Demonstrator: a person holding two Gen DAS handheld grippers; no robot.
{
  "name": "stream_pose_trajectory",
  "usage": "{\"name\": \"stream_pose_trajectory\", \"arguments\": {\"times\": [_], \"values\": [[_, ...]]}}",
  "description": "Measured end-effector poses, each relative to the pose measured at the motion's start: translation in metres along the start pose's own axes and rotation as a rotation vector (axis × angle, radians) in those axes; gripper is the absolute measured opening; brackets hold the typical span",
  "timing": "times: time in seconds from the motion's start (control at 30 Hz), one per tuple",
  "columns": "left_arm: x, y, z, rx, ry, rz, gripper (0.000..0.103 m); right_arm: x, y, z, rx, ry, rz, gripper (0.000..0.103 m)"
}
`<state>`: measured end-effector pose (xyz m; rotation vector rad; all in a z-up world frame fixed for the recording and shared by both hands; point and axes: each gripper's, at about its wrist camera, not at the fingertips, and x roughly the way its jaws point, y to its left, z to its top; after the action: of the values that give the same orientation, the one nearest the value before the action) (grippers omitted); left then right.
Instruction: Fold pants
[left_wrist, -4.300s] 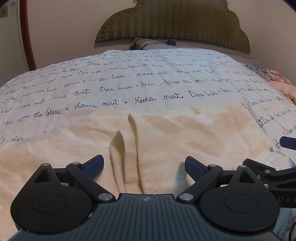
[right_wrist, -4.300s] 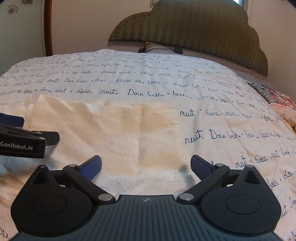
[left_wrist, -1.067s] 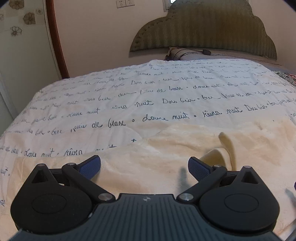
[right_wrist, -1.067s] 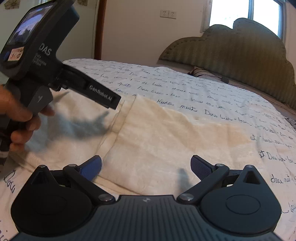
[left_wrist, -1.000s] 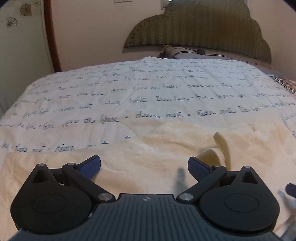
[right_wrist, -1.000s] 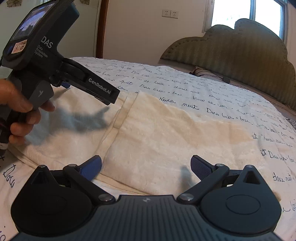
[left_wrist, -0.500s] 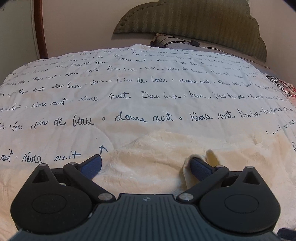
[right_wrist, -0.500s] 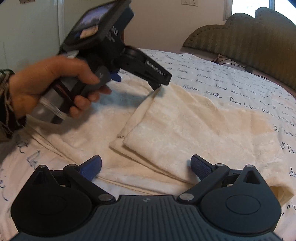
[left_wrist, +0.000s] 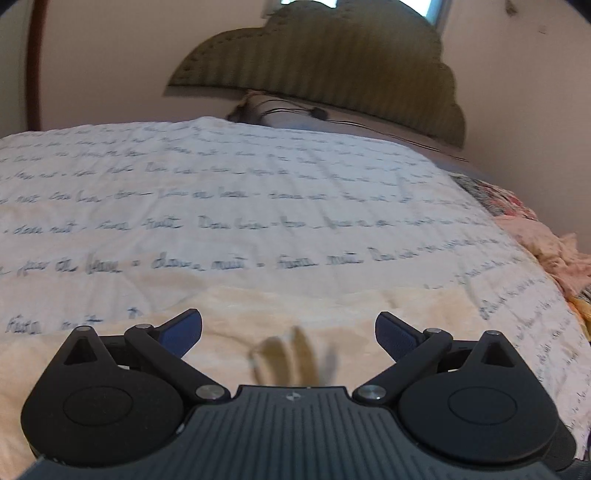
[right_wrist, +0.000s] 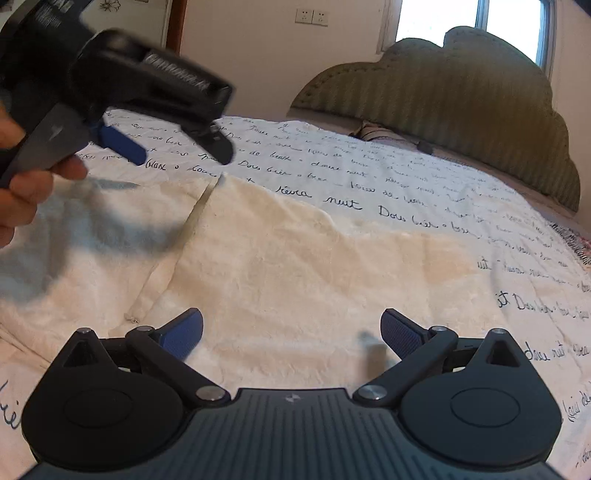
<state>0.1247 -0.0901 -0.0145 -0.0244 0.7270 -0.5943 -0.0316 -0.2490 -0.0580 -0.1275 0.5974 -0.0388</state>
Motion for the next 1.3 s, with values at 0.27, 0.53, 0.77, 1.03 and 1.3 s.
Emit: {"name": "stream_pose_trajectory", "arguments": {"times": [0.27, 0.53, 0.77, 1.03, 1.3], "values": [[0.058, -0.035, -0.031, 0.19, 0.1, 0.183, 0.102, -0.015, -0.031, -0.009, 0.143, 0.033, 0.085, 0.103], [0.017, -0.044, -0.039, 0.162, -0.023, 0.176, 0.101, -0.086, -0.092, -0.034, 0.075, -0.111, -0.256, 0.103], [0.032, -0.074, -0.061, 0.208, 0.032, 0.176, 0.101, -0.069, -0.129, -0.054, 0.156, -0.02, -0.283, 0.103], [0.04, -0.067, -0.077, 0.194, 0.046, 0.191, 0.103, -0.034, -0.139, -0.055, 0.094, 0.074, -0.401, 0.103], [0.028, -0.065, -0.078, 0.215, 0.055, 0.18, 0.101, -0.052, -0.182, -0.076, 0.32, 0.158, -0.189, 0.103]]}}
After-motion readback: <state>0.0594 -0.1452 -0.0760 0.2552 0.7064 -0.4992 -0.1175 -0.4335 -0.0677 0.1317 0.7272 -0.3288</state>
